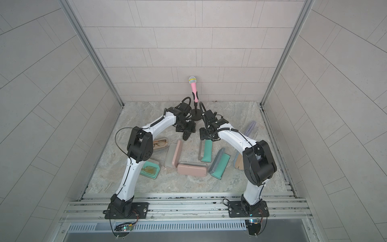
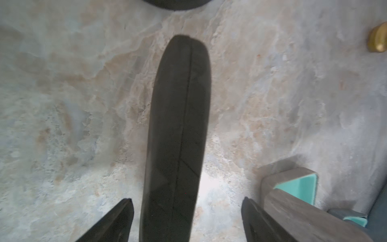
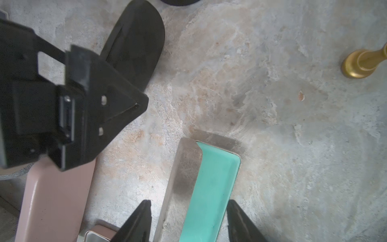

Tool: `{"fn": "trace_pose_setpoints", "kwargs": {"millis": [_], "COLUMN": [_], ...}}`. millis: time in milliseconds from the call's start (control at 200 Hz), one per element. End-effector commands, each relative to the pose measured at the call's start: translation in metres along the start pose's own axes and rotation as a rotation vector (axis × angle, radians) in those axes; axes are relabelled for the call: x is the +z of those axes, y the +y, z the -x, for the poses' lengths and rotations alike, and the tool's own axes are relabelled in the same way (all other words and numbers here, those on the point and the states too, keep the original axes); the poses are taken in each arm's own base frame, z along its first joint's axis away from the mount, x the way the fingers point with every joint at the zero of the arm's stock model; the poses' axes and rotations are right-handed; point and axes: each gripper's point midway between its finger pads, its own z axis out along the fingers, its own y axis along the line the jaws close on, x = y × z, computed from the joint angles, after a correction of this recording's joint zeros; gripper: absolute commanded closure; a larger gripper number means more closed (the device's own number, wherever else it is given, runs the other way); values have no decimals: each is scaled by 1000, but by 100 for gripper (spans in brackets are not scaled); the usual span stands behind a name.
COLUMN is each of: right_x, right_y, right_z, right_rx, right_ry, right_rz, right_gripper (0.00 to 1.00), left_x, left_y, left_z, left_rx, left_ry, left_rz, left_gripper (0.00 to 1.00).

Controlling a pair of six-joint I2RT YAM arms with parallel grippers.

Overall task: Close the glasses case
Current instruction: Pick up the glasses case at the center of the board, then place the glasses case at the center of the board.

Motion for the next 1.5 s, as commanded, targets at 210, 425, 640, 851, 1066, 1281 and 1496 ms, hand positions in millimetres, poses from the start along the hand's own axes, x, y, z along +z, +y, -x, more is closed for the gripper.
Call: {"fn": "trace_pose_setpoints", "kwargs": {"millis": [210, 425, 640, 851, 1066, 1281, 1496], "right_x": [-17, -26, -35, -31, -24, -19, -13], "right_y": [-4, -5, 0, 3, 8, 9, 9], "right_z": [8, 8, 7, -1, -5, -8, -11], "right_rx": [28, 28, 23, 23, 16, 14, 21], "right_ry": [-46, -58, -66, -52, -23, -4, 17], "right_rz": [9, 17, 43, 60, 91, 93, 94], "right_gripper": [40, 40, 41, 40, 40, 40, 40], "left_x": [-10, -61, -165, -207, -190, -158, -144], "left_y": [3, 22, 112, 226, 308, 340, 352], "left_z": [13, 33, 41, -6, -65, -99, -113], "left_rx": [3, -70, -255, -514, -701, -808, -846], "left_ry": [-25, -122, -258, -260, -154, -70, -24], "left_rz": [27, 57, 204, 400, 502, 490, 503], "left_gripper": [66, 67, 67, 67, 67, 67, 66]}}
